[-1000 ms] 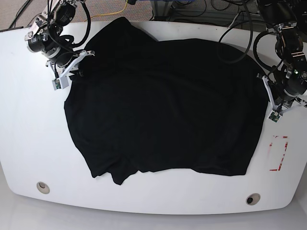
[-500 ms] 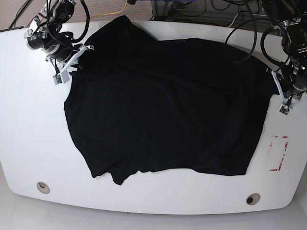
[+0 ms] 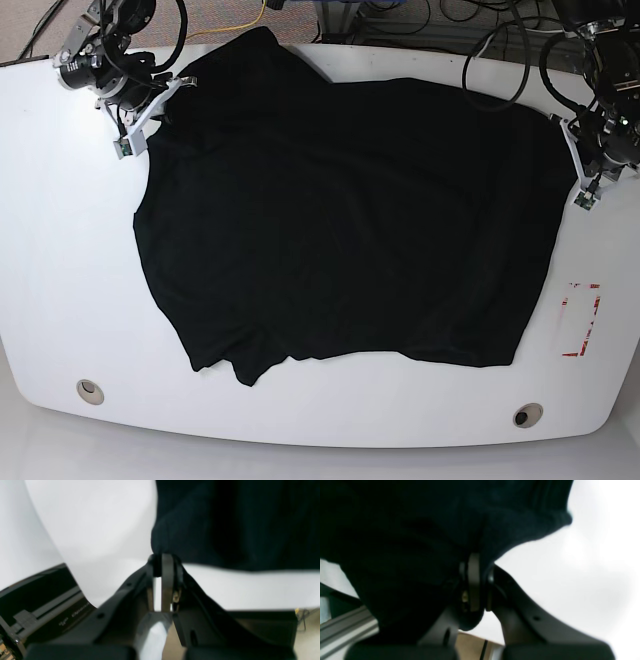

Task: Layout the t-shirt on the table in an organized manner, then fold the t-shirt properly
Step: 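Move the left gripper to the shirt's side edge and grasp it, then pull the held edge with the left gripper away from the right gripper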

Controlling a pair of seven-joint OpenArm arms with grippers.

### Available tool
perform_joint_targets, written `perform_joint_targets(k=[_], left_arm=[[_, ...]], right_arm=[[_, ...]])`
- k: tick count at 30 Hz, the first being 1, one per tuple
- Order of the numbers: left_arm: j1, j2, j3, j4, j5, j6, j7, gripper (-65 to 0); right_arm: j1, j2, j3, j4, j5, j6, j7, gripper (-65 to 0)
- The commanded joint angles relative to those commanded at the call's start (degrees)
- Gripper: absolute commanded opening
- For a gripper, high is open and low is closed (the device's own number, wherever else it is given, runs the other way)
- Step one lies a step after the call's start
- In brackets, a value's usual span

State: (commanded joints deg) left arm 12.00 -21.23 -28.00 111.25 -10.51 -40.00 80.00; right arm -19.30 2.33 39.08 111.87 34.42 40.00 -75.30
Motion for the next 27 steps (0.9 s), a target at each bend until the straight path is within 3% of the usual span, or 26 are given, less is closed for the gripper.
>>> perform_joint_targets(k=[8, 13, 19, 27], left_arm=[[1.1, 0.0, -2.0, 0.0, 0.0, 0.0, 0.0, -64.3], [1.1, 0.0, -2.6, 0.0, -0.1, 0.0, 0.0, -60.3], [1.1, 0.0, -5.3, 0.0, -0.2, 0.0, 0.0, -60.3], [1.1, 0.0, -5.2, 0.0, -0.2, 0.0, 0.0, -64.9]], right_arm=[[-0.7, 0.0, -0.4, 0.0, 0.0, 0.0, 0.3, -62.5], [-0.7, -0.2, -0.4, 0.0, 0.0, 0.0, 0.3, -62.5], [-0.7, -0.2, -0.4, 0.0, 0.0, 0.0, 0.3, -62.5], [-0.7, -0.2, -0.4, 0.0, 0.2, 0.0, 0.3, -62.5]])
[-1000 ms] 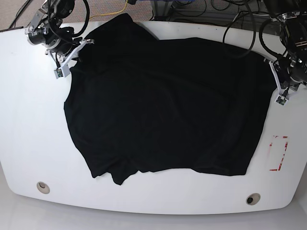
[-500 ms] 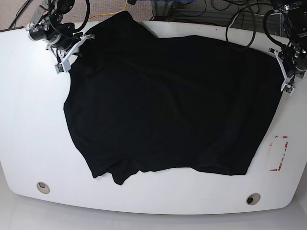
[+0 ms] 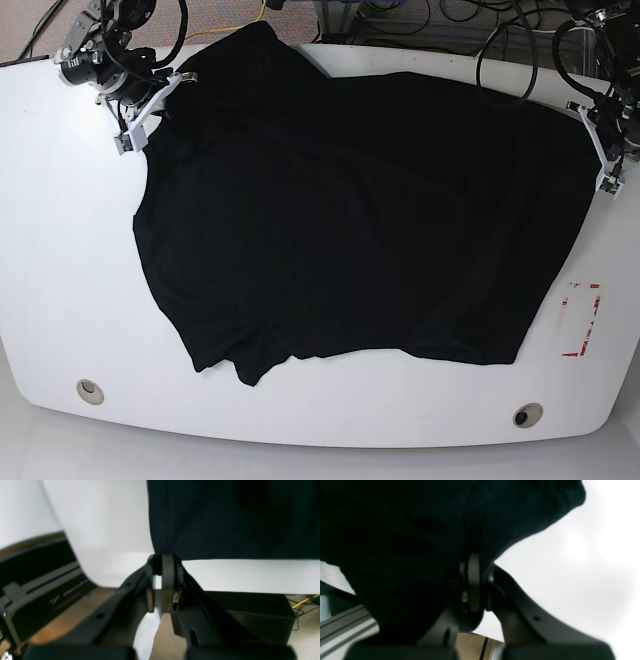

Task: Layout the t-shirt on the table in an organized manner, then fold the t-shirt properly
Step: 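Pull the held edge with the left gripper away from the right gripper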

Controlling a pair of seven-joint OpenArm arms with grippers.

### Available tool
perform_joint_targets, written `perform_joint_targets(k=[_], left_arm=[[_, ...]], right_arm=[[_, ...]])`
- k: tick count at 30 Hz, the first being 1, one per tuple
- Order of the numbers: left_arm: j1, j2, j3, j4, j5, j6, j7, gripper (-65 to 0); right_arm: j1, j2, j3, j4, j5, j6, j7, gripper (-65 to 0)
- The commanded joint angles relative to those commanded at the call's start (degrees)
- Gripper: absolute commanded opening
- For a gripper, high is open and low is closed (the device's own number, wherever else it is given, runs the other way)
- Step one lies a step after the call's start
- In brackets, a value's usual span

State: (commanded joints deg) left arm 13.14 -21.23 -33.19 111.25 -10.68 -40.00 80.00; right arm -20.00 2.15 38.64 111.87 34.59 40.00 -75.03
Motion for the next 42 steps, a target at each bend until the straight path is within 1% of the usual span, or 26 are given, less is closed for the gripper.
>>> perform_joint_targets(k=[10, 13, 15, 19, 20, 26, 32, 34, 37, 41, 42], left_arm=[[0.0, 0.0, -0.2, 0.0, 0.2, 0.0, 0.0, -64.2], [0.0, 0.0, -0.4, 0.0, 0.2, 0.0, 0.0, -58.5], [0.0, 0.0, -0.8, 0.0, 0.1, 0.0, 0.0, -51.5], [0.0, 0.0, -4.1, 0.0, 0.0, 0.0, 0.0, -41.8], [0.0, 0.1, -5.0, 0.0, 0.0, 0.0, 0.0, -41.0], [-0.2, 0.2, -8.6, -0.1, 0.0, 0.0, 0.0, -40.4], [-1.0, 0.6, -10.2, -0.4, 0.0, 0.0, 0.0, -40.3], [-1.8, 1.9, -10.5, -0.9, 0.0, 0.0, 0.0, -40.3], [-3.1, 3.6, -13.0, -2.6, 0.0, 0.0, -0.7, -40.3], [-5.1, 4.3, -15.4, -5.9, 0.0, 0.0, -0.7, -40.1], [-6.5, 4.7, -16.3, -8.0, 0.0, 0.0, -0.7, -40.1]], right_arm=[[0.0, -0.1, 0.0, 0.0, 0.1, 0.0, 0.0, -62.5], [0.0, -0.1, 0.0, 0.0, 0.1, 0.0, 0.0, -62.5], [0.0, -0.1, 0.0, 0.0, 0.1, 0.0, 0.0, -62.5], [0.0, -0.1, 0.0, 0.0, 0.1, 0.0, 0.0, -62.5], [0.0, -0.1, 0.0, 0.0, 0.1, 0.0, 0.0, -62.5], [0.0, -0.1, 0.0, 0.0, 0.1, 0.0, 0.0, -62.5], [0.1, -0.1, -0.1, 0.0, 0.1, 0.0, 0.0, -62.5], [0.5, -0.1, -0.1, 0.0, 0.1, 0.0, 0.0, -62.5], [0.7, -0.1, -0.1, 0.0, 0.1, 0.0, 0.0, -62.5], [0.8, -0.1, -0.5, 0.0, 0.1, 0.0, 0.0, -62.5], [0.8, -0.1, -1.5, 0.0, -0.1, 0.0, 0.0, -62.5]])
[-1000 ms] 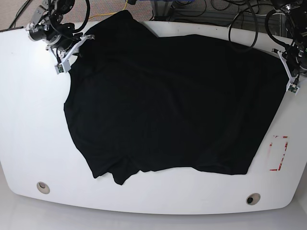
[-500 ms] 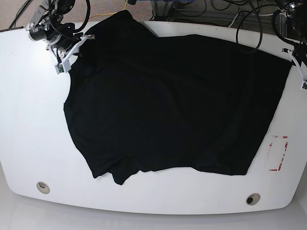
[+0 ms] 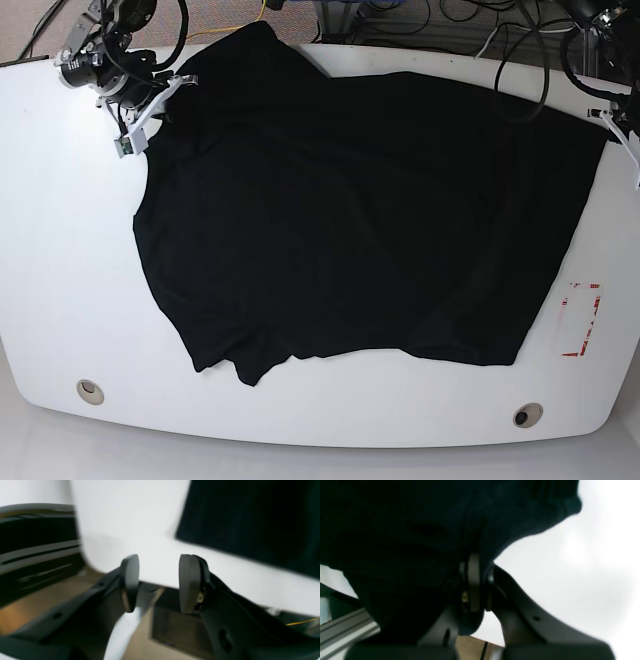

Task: Layout the t-shirt on the table in an organized manner, then fold the t-shirt properly
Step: 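Pull the held edge with the left gripper away from the right gripper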

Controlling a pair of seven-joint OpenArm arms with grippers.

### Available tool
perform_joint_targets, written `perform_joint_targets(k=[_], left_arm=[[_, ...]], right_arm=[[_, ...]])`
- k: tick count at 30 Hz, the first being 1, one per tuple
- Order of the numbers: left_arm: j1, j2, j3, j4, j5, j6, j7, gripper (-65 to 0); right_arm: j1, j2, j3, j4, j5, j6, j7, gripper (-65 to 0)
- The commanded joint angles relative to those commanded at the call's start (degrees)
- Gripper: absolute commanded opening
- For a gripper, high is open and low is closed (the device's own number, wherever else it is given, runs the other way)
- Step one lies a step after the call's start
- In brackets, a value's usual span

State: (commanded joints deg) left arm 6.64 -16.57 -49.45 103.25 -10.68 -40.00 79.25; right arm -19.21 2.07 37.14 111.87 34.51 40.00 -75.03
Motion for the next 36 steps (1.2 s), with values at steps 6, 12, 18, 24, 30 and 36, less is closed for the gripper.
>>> perform_joint_targets(k=[6, 12, 18, 24, 30, 36], left_arm=[[-4.0, 0.2, -4.3, -6.8, -0.1, 0.0, -0.1, -40.1], [-6.4, -0.1, -7.5, -13.4, -2.7, 0.0, -2.4, -40.1], [-6.3, -2.5, -7.5, -18.5, -7.0, 0.0, -3.0, -40.1], [-6.2, -3.0, -7.6, -23.7, -8.8, 0.0, -6.2, -40.1], [-6.1, -3.1, -7.4, -26.0, -8.7, 0.0, -7.7, -40.1], [-5.7, -2.8, -6.9, -27.3, -8.7, 0.0, -8.0, -40.1]], right_arm=[[0.0, 0.0, -1.0, 0.0, 0.0, 0.0, 0.1, -62.5], [0.2, -0.1, -1.1, 0.0, 0.0, 0.0, 0.1, -62.5], [0.6, -0.1, -1.1, 0.0, 0.0, 0.0, 0.1, -62.5], [0.7, 0.1, -1.0, 0.0, 0.0, 0.0, 0.1, -62.5], [0.7, 0.1, -1.0, 0.0, 0.0, 0.0, 0.1, -62.5], [0.7, 0.1, -1.0, 0.0, 0.0, 0.0, 0.1, -62.5]])
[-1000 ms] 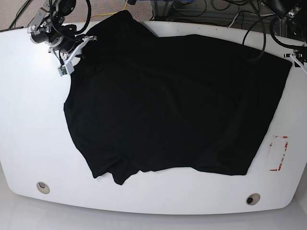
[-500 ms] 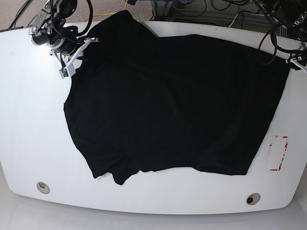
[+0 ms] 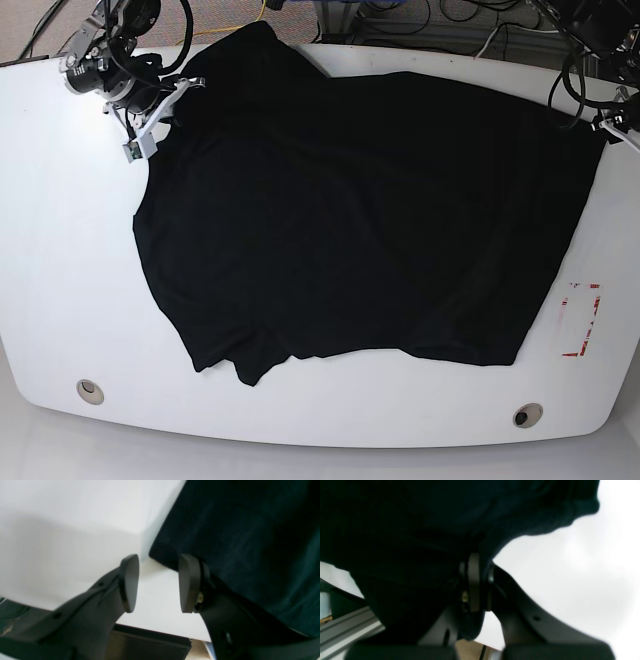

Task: Layout the t-shirt on the table in an organized manner, then fold the t-shirt properly
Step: 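Pull the held edge with the left gripper away from the right gripper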

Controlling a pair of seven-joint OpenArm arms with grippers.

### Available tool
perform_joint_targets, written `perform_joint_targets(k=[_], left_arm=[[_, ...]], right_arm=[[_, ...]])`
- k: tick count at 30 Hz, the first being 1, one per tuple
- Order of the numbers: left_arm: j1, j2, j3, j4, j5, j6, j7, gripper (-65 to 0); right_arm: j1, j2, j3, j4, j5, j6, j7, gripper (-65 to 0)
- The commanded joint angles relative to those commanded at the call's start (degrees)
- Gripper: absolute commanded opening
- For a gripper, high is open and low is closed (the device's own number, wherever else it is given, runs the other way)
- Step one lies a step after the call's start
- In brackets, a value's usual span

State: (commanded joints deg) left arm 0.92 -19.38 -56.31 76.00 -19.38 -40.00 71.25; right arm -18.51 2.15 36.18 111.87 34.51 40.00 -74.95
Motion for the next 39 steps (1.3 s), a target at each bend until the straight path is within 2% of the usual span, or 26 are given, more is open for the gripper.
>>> perform_joint_targets(k=[8, 21, 27, 29, 32, 35, 39], left_arm=[[-0.1, 0.1, 3.4, -3.1, 0.0, 0.0, -1.8, -40.1], [-1.3, 1.4, 3.7, -3.0, -0.1, 0.0, -1.8, -40.6], [-1.7, 1.4, 6.6, -3.1, -0.1, 0.0, -1.8, -40.7], [-1.7, 1.5, 7.0, -3.0, -0.2, 0.0, -1.8, -42.4], [-1.8, 2.4, 7.4, -2.9, -0.3, 0.0, -1.8, -51.7], [-1.8, 2.6, 7.5, -2.9, -0.3, 0.0, -1.8, -57.8], [-1.8, 2.6, 7.5, -2.9, -0.3, 0.0, -1.8, -58.6]], right_arm=[[0.1, 0.0, 0.1, 0.0, 0.0, 0.0, 0.0, -62.5], [0.1, 0.0, 0.3, 0.0, 0.0, 0.0, 0.0, -62.5], [0.1, -0.1, 0.3, 0.0, 0.0, 0.0, 0.0, -62.5], [0.1, -0.1, 0.3, 0.0, 0.0, 0.0, 0.0, -62.5], [0.1, -0.1, 0.3, 0.0, 0.0, 0.0, 0.0, -62.5], [0.1, -0.1, 0.3, 0.0, 0.0, 0.0, 0.0, -62.5], [0.1, -0.1, 0.3, 0.0, 0.0, 0.0, 0.0, -62.5]])
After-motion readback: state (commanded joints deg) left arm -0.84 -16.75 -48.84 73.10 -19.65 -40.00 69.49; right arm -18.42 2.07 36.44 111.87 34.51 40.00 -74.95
